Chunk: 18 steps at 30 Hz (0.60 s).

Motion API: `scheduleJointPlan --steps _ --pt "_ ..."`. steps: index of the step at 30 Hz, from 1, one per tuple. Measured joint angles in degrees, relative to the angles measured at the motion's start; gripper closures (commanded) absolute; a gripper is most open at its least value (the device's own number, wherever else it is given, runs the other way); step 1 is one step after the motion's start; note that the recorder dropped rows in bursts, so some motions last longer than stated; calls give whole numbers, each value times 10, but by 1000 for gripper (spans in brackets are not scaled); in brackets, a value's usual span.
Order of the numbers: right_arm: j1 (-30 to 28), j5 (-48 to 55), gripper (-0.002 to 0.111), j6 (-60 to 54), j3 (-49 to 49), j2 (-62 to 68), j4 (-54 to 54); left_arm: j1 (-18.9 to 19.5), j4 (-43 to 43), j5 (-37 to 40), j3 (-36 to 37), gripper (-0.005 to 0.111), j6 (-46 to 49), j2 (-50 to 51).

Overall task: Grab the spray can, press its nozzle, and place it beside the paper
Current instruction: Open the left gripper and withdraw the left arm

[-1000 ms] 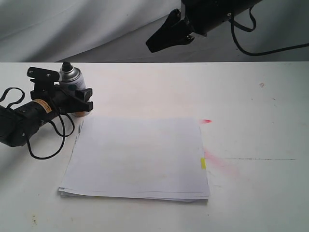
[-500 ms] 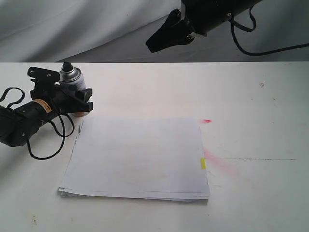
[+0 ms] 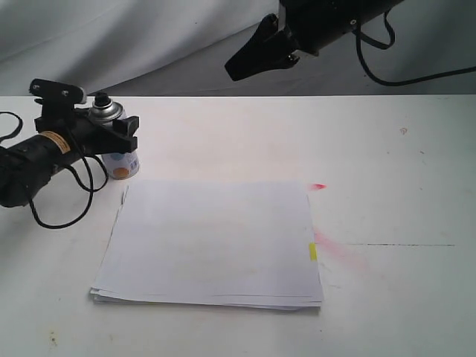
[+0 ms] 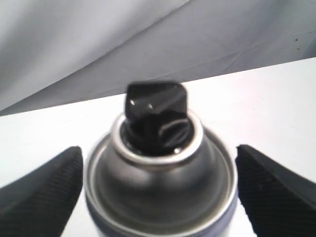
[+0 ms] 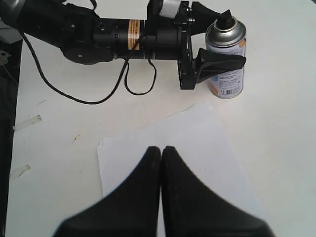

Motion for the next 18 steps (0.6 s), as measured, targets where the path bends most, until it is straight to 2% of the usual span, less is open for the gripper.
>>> scheduleJointPlan --steps 5,10,14,18 --pt "0 0 108 0 0 0 0 0 -14 49 0 26 9 -14" --pt "0 0 108 0 0 0 1 0 -14 65 0 26 13 -37" --pt "0 0 108 2 0 -9 1 0 -16 82 0 26 14 -92" --pt "0 0 108 16 0 -34 1 0 -16 133 0 29 14 -178"
